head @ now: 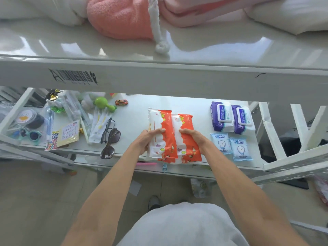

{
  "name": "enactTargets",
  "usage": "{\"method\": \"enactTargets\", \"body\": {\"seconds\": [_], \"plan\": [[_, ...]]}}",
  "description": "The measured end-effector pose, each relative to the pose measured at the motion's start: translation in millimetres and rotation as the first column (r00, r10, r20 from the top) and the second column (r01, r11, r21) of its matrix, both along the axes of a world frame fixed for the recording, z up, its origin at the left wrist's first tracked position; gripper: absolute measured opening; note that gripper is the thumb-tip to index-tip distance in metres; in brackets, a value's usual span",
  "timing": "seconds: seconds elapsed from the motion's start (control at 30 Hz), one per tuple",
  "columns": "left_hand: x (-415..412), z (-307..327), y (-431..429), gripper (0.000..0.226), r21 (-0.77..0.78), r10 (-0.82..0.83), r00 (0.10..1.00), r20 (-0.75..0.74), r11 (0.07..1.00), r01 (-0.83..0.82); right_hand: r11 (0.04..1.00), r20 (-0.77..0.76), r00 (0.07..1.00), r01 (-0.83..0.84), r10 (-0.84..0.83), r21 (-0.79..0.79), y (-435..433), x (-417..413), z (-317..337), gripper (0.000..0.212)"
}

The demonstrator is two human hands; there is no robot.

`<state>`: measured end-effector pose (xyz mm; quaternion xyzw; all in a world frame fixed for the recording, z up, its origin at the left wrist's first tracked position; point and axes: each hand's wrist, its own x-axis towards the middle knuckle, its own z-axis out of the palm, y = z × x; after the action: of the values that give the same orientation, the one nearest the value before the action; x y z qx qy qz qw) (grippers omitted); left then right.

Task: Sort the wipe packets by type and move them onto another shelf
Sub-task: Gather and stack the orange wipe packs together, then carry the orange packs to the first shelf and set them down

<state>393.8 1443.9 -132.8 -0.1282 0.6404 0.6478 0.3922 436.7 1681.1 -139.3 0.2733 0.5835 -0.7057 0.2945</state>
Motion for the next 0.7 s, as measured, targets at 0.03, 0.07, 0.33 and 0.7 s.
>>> {"method": "enactTargets", "body": {"seconds": [0.03, 0.07, 0.33, 0.7], "plan": [[9.5, 0.3, -2.0, 0.073, 0.015, 0.024, 1.0, 0.001, 1.0, -0.024, 0.999, 0.001, 1.0, -0.021, 0.021, -0.025, 0.8, 3.3, -0.8, 0.075], [21.0, 2.3, -3.6, 0.067, 0.02, 0.05, 0.999, 0.01, 0.999, -0.05, 0.998, -0.003, 0.999, -0.05, 0.05, -0.04, 2.0, 7.2, -0.7, 0.074], [135.9, 22.0, -42.4, 0.061, 0.153, 0.334, 0.942, -0.013, 0.932, -0.328, 0.906, -0.028, 0.912, -0.411, 0.41, -0.1, -33.3, 32.2, 22.1, 0.034], [349.1, 30.7, -168.2, 0.05, 0.048, 0.835, 0.546, -0.067, 0.549, -0.834, 0.511, -0.064, 0.518, -0.853, 0.853, -0.105, -237.4, 116.9, 49.0, 0.02]]}}
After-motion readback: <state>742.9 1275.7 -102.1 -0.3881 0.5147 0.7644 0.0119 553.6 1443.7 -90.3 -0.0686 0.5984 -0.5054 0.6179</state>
